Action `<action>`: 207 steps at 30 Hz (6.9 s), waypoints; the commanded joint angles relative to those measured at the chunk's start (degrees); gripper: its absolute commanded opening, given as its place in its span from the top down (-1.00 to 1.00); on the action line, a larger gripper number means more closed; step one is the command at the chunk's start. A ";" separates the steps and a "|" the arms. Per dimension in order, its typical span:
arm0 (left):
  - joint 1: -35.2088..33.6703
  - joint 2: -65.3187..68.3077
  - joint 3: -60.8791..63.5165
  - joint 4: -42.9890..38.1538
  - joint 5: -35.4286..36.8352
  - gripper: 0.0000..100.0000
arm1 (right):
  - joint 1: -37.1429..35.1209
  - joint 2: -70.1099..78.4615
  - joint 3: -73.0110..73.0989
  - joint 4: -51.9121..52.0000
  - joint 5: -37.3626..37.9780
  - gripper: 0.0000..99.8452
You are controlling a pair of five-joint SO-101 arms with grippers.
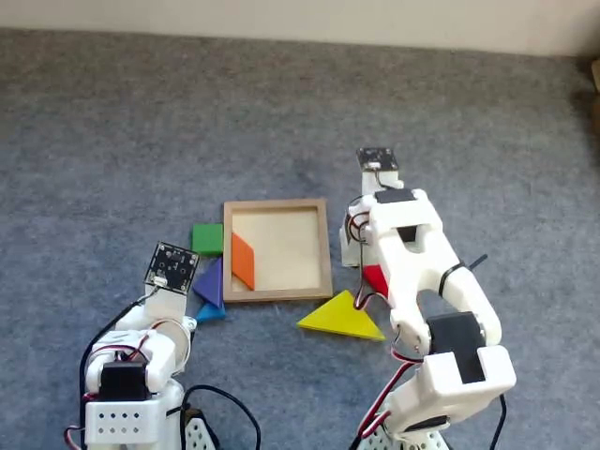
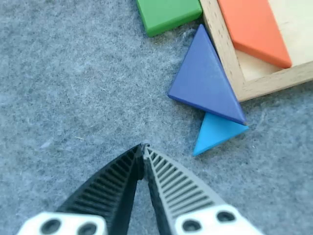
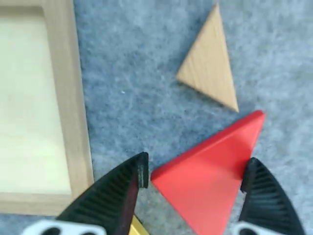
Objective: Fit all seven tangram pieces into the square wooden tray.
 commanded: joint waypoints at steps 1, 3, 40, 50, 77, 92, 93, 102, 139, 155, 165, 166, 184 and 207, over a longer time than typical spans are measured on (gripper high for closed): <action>1.10 -1.54 1.10 0.44 -0.35 0.99 | 0.66 -0.40 -0.13 -0.75 -0.09 0.42; 1.10 -1.54 1.10 0.44 -0.35 0.99 | 0.66 -0.40 -0.04 -0.66 -0.09 0.42; 1.10 -1.54 1.10 0.44 -0.35 0.99 | 1.89 -13.05 2.59 4.53 4.66 0.61; 1.10 -1.54 1.10 0.44 -0.35 0.99 | -4.35 -16.92 2.07 8.57 19.08 0.61; 1.10 -1.54 1.10 0.44 -0.35 0.99 | 0.57 -16.31 -1.63 12.79 27.43 0.22; 1.10 -1.54 1.10 0.44 -0.35 0.99 | -0.57 -15.60 11.47 -2.15 27.43 0.23; 1.10 -1.54 1.10 0.44 -0.35 0.99 | -0.57 -14.29 11.56 -2.24 27.43 0.23; 1.10 -1.54 1.10 0.44 -0.35 0.99 | 1.63 -1.10 3.74 -2.24 27.43 0.23; 1.10 -1.54 1.10 0.44 -0.35 0.99 | 2.33 -1.10 3.12 -1.19 24.53 0.53; 1.10 -1.54 1.10 0.44 -0.35 0.99 | 1.89 -14.46 2.86 4.35 25.05 0.57; 1.10 -1.54 1.10 0.44 -0.35 0.99 | -1.45 -20.00 3.12 4.53 38.15 0.57; 1.10 -1.54 1.10 0.44 -0.35 0.99 | -1.80 -20.00 3.12 4.35 39.30 0.57; 1.10 -1.54 1.10 0.44 -0.35 0.99 | -11.82 -19.65 3.65 -11.12 51.16 0.57; 1.10 -1.54 1.10 0.44 -0.35 0.99 | -21.05 2.07 -8.92 -15.16 56.18 0.57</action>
